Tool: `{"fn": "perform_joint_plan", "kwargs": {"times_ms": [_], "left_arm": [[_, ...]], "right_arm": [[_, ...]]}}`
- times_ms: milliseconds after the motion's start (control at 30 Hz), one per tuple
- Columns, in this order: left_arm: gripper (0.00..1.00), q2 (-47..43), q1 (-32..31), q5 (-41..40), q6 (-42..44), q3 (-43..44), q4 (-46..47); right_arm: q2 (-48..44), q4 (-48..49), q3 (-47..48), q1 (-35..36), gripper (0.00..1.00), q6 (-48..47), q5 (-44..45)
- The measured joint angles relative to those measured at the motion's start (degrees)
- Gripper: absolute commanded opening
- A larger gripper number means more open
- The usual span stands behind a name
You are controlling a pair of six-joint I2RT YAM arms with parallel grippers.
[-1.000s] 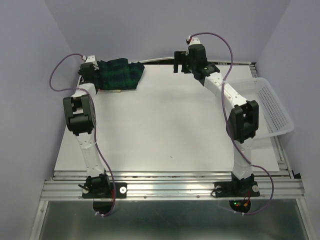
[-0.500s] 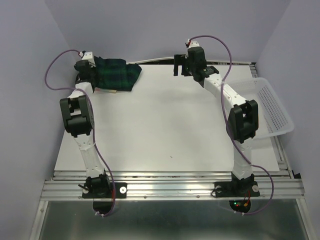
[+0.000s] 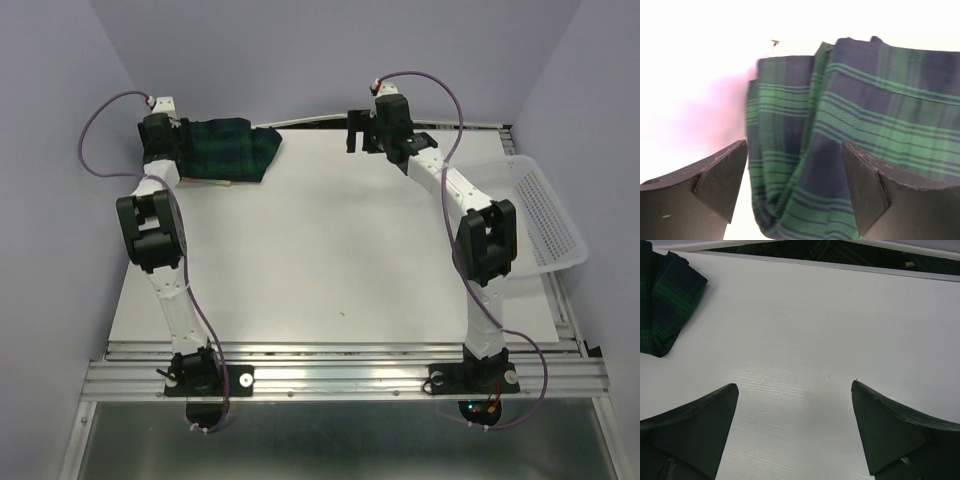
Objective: Fold and stack the skirts
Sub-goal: Neatly place the folded skirt to the corner
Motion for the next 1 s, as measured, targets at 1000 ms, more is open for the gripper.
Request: {"fn": "perform_joint_plan", "kwargs": {"times_ms": [1000], "left_arm": [[0.99,-46.75,-18.88,15.26,7.72,-26.14,-17.53]], "right_arm": [[-27.67,-2.64,-36.22,-11.93,1.0,-3.76,-19.15]]}}
